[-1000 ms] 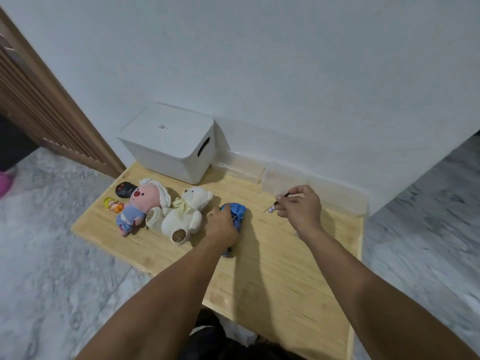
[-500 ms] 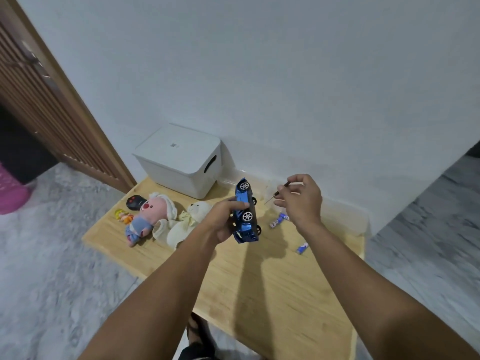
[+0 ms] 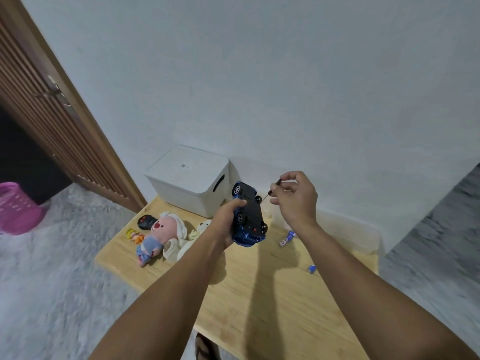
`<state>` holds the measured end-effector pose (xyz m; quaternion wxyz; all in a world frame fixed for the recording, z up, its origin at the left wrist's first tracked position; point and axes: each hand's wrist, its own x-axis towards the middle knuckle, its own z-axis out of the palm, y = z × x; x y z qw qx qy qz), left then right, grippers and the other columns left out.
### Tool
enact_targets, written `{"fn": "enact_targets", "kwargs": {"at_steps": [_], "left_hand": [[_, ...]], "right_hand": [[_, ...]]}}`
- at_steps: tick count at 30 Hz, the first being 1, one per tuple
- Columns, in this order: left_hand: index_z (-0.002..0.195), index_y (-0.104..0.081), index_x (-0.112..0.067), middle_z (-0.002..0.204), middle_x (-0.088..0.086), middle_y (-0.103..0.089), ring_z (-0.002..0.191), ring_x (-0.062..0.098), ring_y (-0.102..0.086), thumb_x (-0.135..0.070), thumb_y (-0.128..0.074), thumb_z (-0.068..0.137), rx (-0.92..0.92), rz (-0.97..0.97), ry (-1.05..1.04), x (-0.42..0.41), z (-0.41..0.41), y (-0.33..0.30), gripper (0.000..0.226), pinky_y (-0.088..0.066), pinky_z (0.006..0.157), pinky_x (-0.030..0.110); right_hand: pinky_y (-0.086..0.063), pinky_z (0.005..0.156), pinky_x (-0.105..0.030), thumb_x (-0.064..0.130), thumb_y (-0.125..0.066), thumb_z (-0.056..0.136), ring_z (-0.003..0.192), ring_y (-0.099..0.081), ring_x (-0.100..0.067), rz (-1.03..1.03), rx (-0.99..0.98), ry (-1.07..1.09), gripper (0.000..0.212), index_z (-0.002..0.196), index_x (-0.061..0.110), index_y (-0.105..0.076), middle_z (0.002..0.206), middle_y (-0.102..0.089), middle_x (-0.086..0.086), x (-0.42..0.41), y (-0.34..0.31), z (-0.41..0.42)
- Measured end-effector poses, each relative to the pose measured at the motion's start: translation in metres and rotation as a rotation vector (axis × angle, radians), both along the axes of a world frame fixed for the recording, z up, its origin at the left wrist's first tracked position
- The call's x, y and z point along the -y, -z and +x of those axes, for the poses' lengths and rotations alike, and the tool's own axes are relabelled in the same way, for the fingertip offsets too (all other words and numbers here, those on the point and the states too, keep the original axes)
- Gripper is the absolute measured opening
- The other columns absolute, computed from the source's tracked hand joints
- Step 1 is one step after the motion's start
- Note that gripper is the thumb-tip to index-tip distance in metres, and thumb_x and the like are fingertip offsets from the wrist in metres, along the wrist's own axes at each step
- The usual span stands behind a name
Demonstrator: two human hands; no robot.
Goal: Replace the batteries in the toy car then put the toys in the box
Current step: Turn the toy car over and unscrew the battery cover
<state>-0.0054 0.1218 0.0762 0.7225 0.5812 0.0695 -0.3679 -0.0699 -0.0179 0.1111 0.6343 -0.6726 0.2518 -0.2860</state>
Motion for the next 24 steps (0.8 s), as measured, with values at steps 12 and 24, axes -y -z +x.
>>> {"fn": "enact_targets", "kwargs": {"at_steps": [12,24], "left_hand": [[0.137,-0.045,-0.04,0.122,0.009,-0.065,0.103,0.037,-0.066,-0.013,-0.048,0.093,0.316,-0.027,0.006,0.014,0.007,-0.011,0.052,-0.055,0.084,0.056],[0.143,-0.039,-0.039,0.121,0.01,-0.064,0.095,0.03,-0.068,-0.011,-0.045,0.095,0.38,0.005,0.025,0.025,0.017,-0.017,0.055,-0.059,0.076,0.043]], "right_hand": [[-0.06,0.061,-0.027,-0.003,-0.064,0.084,0.073,-0.07,-0.022,-0.112,0.117,-0.018,0.019,0.091,0.014,-0.058,0.085,-0.066,-0.014,0.005,-0.015,0.018],[-0.061,0.061,-0.028,-0.002,-0.064,0.085,0.07,-0.069,-0.017,-0.18,0.107,-0.021,0.018,0.093,0.013,-0.058,0.085,-0.066,-0.01,0.01,-0.013,0.028]]}}
